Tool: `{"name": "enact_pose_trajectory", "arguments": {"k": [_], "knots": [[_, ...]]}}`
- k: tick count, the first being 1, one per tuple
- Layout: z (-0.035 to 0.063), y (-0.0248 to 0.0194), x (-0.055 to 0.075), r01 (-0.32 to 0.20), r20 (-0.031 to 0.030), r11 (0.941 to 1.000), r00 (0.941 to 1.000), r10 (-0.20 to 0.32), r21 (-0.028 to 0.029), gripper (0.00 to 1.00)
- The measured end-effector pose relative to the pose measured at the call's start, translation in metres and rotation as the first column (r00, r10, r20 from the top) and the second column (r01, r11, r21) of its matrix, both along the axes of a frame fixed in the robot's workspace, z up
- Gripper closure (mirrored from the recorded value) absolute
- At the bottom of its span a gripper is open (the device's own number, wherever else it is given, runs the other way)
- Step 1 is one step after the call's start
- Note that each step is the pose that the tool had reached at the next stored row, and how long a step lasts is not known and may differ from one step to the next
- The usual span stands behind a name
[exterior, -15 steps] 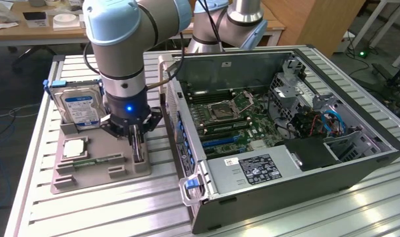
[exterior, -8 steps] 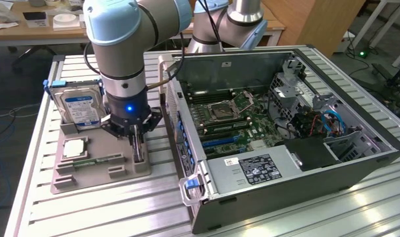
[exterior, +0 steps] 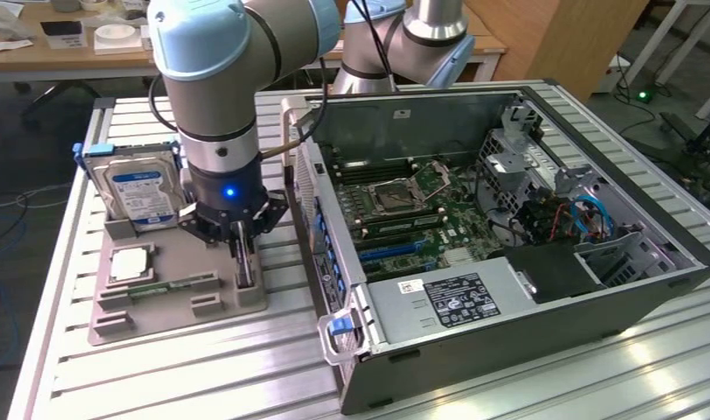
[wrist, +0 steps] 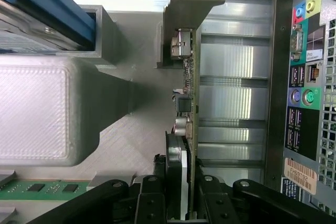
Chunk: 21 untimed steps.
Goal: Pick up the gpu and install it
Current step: 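Pick up the gpu and move the gpu toward the slot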
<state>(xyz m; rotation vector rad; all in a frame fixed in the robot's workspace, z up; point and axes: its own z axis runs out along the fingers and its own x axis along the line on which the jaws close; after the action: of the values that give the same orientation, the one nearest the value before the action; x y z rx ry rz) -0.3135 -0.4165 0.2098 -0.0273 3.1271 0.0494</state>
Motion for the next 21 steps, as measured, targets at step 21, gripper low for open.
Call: {"name": "enact_pose_trajectory", "arguments": {"k": [21], "knots": [[0.0105, -0.0001, 0.0, 0.0, 0.0, 1.0, 1.0, 0.0, 0.0003, 0.72]]}}
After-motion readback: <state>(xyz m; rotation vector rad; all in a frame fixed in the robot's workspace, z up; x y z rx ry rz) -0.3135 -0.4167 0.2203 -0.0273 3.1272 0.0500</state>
